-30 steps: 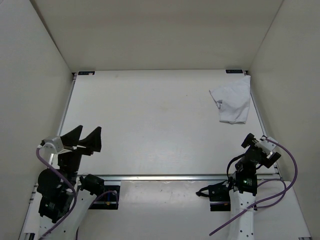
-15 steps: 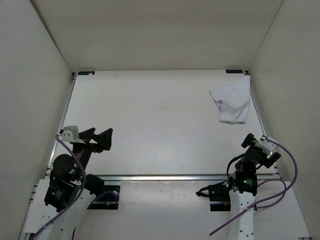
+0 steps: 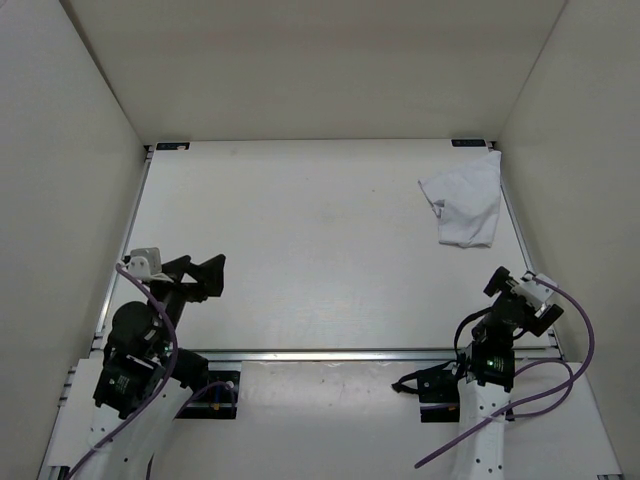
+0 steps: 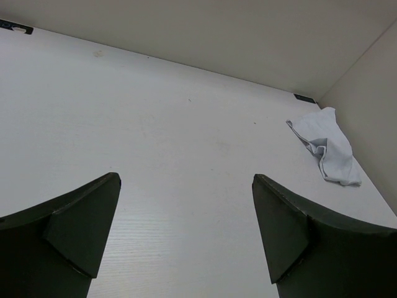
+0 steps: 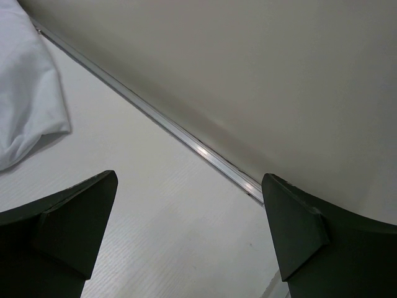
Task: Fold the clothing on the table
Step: Grab the skirt from the pile
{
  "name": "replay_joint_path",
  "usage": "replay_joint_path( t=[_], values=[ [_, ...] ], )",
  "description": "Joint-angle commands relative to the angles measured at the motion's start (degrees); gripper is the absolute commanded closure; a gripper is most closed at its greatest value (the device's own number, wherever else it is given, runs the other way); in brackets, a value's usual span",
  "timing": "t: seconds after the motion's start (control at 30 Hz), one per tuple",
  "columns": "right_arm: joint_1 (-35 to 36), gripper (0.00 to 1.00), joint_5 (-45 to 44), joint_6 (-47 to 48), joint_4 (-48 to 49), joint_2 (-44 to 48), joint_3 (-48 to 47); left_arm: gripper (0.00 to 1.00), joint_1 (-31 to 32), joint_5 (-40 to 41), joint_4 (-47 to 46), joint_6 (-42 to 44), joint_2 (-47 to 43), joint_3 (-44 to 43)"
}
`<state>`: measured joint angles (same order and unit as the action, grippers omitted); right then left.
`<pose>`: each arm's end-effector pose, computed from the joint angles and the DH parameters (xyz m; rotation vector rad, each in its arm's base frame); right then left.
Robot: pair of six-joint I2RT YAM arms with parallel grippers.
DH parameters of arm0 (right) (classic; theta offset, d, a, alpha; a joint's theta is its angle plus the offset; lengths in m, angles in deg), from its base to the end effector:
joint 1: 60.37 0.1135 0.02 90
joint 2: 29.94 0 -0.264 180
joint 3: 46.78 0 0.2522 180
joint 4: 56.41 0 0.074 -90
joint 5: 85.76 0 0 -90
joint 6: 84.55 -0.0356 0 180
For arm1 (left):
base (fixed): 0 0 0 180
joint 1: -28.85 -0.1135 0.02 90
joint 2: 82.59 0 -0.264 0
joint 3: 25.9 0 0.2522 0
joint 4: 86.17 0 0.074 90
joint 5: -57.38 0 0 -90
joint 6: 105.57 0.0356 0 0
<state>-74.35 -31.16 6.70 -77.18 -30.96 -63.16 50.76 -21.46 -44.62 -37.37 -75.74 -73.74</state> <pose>0.0938 -0.0446 0.1753 0.6510 1.5673 -0.7120 0.0556 -0.0149 0.3093 -0.1523 1.5905 -0.4420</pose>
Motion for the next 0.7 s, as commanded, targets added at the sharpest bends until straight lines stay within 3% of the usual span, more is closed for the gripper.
replay_joint_path(
  t=[0.0, 0.07, 0.13, 0.17, 0.3, 0.37, 0.47, 0.67],
  values=[
    [-2.3, 0.01, 5.7, 2.4, 2.7, 0.4, 2.7, 0.02, 0.1, -0.1, -1.3, 0.4, 1.3, -0.1],
    [-2.0, 0.01, 3.9, 1.4, 1.7, 0.2, -0.6, 0.02, 0.0, -0.2, -2.3, 0.3, 1.7, 0.3],
    [-1.1, 0.01, -8.2, -7.2, -0.2, 0.1, -5.5, 0.01, 0.4, -0.3, -3.6, -0.3, 1.8, 0.6],
    [-0.1, 0.01, -9.8, -8.0, 0.1, 0.1, -6.6, 0.01, 0.6, -0.2, -4.1, -0.3, 1.9, 0.6],
    [3.2, 0.01, 3.1, -1.8, 5.6, 0.4, -11.9, 0.02, 0.2, -2.1, -5.6, -0.8, 3.4, 0.6],
    [3.8, 0.01, 8.6, -7.7, 2.2, 0.4, -17.0, 0.01, 0.3, -2.8, -5.6, 0.1, 3.9, 0.5],
    [4.0, 0.01, 12.8, -8.8, 0.6, 0.6, -21.2, 0.01, 0.5, -3.1, -5.6, 1.2, 4.7, -1.4],
    [0.6, 0.01, 25.1, -16.0, 0.2, 0.2, -21.5, 0.01, 0.2, -8.1, -3.8, 3.9, 11.2, -4.4]
  ],
)
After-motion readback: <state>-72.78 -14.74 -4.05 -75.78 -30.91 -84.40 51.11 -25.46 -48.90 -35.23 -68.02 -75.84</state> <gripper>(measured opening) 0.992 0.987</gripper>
